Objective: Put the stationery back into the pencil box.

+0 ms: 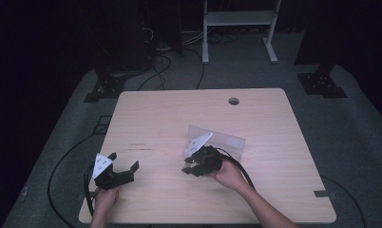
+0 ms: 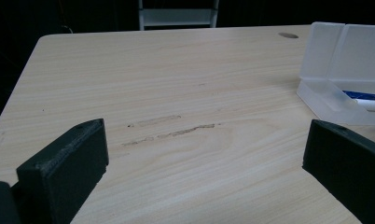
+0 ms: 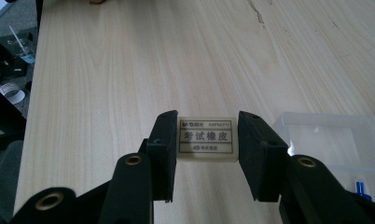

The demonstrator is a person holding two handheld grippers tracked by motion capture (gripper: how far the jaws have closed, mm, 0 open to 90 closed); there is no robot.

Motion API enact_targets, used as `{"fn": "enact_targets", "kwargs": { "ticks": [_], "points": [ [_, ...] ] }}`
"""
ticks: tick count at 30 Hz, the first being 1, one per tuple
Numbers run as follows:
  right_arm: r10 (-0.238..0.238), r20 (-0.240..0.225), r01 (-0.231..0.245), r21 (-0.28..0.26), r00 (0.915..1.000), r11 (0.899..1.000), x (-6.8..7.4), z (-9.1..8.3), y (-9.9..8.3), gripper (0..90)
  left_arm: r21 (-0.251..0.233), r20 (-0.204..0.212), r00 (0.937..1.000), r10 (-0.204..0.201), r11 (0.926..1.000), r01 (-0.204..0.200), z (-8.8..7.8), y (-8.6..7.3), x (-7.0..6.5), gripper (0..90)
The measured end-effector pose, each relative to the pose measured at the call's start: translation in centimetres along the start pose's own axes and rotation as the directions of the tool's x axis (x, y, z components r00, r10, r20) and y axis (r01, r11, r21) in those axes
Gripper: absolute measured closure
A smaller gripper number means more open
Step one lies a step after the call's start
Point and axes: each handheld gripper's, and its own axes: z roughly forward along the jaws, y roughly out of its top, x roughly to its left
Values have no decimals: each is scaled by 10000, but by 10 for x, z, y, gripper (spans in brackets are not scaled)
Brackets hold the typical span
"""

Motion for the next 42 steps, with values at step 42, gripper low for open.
{"fn": "enact_targets", "kwargs": {
  "ticks": [42],
  "points": [
    [555,886,-567,112,9945,9983,-46,4,11,588,-79,13,10000,4,10000,-4,0,0,-1,0]
  ]
}}
